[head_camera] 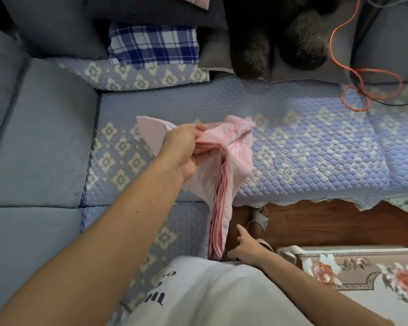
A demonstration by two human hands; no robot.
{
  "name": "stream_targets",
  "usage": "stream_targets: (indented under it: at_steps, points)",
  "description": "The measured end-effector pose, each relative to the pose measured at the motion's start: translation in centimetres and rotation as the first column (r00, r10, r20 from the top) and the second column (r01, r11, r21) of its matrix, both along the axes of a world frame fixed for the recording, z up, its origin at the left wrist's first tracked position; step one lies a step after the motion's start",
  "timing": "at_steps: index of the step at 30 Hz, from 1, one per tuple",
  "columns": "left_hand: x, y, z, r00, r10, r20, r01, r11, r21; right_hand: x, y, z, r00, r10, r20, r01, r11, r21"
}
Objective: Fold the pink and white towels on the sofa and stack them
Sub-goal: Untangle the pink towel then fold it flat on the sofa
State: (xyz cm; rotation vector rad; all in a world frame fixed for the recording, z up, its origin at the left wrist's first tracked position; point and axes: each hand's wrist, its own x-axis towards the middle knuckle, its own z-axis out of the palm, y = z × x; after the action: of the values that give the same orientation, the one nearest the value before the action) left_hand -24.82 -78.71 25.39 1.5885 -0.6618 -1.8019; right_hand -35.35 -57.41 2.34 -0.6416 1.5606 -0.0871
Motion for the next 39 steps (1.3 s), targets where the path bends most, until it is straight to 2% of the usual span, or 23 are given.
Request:
stream_targets:
  at_steps: [2, 6, 7, 9, 11, 12, 14, 15, 17, 19, 20, 22, 24, 25, 26, 28, 29, 30, 32, 34, 36, 39]
  points:
    - [-0.9, -0.9, 1.5, 0.996, 0.059, -0.074, -0.06, 0.998, -0.003, -0.2, -0.2, 0.8, 0.996, -0.04, 0.082, 0.041, 0.999, -0.009]
    - [-1.6, -2.7, 3.7, 0.985, 0.117, -0.123, -0.122, 0.992, -0.034, -1.1, 0.0, 3.9, 0.924, -0.239, 0.299, 0.269, 0.961, -0.061]
    - [-1.6, -3.1, 4.1, 0.984, 0.124, -0.126, -0.131, 0.99, -0.043, -1.4, 0.1, 4.5, 0.87, -0.317, 0.377, 0.361, 0.931, -0.048]
    - [-1.6, -3.7, 4.6, 0.982, 0.136, -0.129, -0.144, 0.988, -0.058, -1.6, 0.3, 5.2, 0.705, -0.481, 0.522, 0.554, 0.832, 0.019]
    - [-1.6, -4.1, 4.9, 0.98, 0.147, -0.133, -0.156, 0.986, -0.062, -1.4, 0.3, 5.5, 0.565, -0.604, 0.563, 0.685, 0.723, 0.088]
    - [-1.6, -4.2, 5.1, 0.98, 0.149, -0.132, -0.159, 0.985, -0.064, -1.4, 0.1, 5.6, 0.535, -0.647, 0.544, 0.723, 0.683, 0.101]
    - [-1.7, -4.4, 5.4, 0.979, 0.155, -0.129, -0.164, 0.984, -0.068, -1.6, -0.5, 5.8, 0.541, -0.696, 0.472, 0.769, 0.637, 0.057]
    - [-1.8, -4.6, 5.5, 0.979, 0.159, -0.131, -0.169, 0.983, -0.072, -1.7, -0.9, 5.8, 0.572, -0.709, 0.413, 0.779, 0.626, -0.004]
    - [-2.0, -4.8, 6.0, 0.976, 0.165, -0.141, -0.178, 0.981, -0.082, -2.1, -1.8, 5.9, 0.657, -0.724, 0.212, 0.754, 0.629, -0.189]
    - [-2.2, -4.8, 6.7, 0.975, 0.165, -0.147, -0.181, 0.978, -0.101, -2.5, -3.0, 6.3, 0.741, -0.667, -0.072, 0.603, 0.71, -0.363]
    - [-2.2, -4.9, 7.1, 0.975, 0.163, -0.15, -0.18, 0.978, -0.109, -2.9, -3.5, 6.2, 0.736, -0.643, -0.21, 0.54, 0.746, -0.389]
    - [-1.6, -5.3, 8.4, 0.973, 0.167, -0.162, -0.188, 0.975, -0.123, -4.5, -4.7, 7.0, 0.717, -0.586, -0.377, 0.473, 0.807, -0.353]
    - [0.3, -6.5, 10.2, 0.961, 0.196, -0.193, -0.224, 0.965, -0.133, -8.0, -6.5, 9.2, 0.747, -0.396, -0.534, 0.302, 0.918, -0.258]
    - [1.6, -7.2, 11.3, 0.955, 0.211, -0.209, -0.243, 0.96, -0.14, -10.2, -7.9, 10.9, 0.733, -0.348, -0.584, 0.247, 0.937, -0.249]
    - [3.2, -8.0, 12.3, 0.949, 0.222, -0.223, -0.259, 0.954, -0.15, -12.6, -9.7, 13.2, 0.695, -0.399, -0.598, 0.27, 0.916, -0.297]
    - [6.1, -9.4, 14.8, 0.929, 0.247, -0.276, -0.301, 0.938, -0.171, -16.2, -13.9, 19.6, 0.601, -0.599, -0.529, 0.333, 0.789, -0.516]
    - [7.3, -10.0, 16.2, 0.911, 0.264, -0.317, -0.332, 0.925, -0.183, -17.1, -16.1, 23.3, 0.552, -0.726, -0.411, 0.373, 0.655, -0.657]
    - [8.5, -10.5, 17.9, 0.889, 0.28, -0.363, -0.366, 0.909, -0.197, -17.4, -18.0, 26.9, 0.515, -0.831, -0.212, 0.447, 0.471, -0.76]
    - [10.9, -10.9, 21.4, 0.824, 0.317, -0.469, -0.456, 0.863, -0.218, -16.1, -21.2, 34.8, 0.483, -0.86, 0.166, 0.55, 0.15, -0.822]
    - [13.9, -10.7, 24.5, 0.74, 0.322, -0.591, -0.539, 0.809, -0.234, -14.1, -22.9, 41.8, 0.519, -0.784, 0.341, 0.519, -0.028, -0.854]
    - [16.7, -10.1, 26.9, 0.701, 0.303, -0.645, -0.584, 0.764, -0.276, -12.5, -24.6, 46.9, 0.569, -0.747, 0.343, 0.417, -0.097, -0.904]
    - [19.5, -9.2, 28.4, 0.704, 0.391, -0.593, -0.636, 0.718, -0.283, -10.9, -27.9, 51.7, 0.659, -0.702, 0.269, 0.305, -0.078, -0.949]
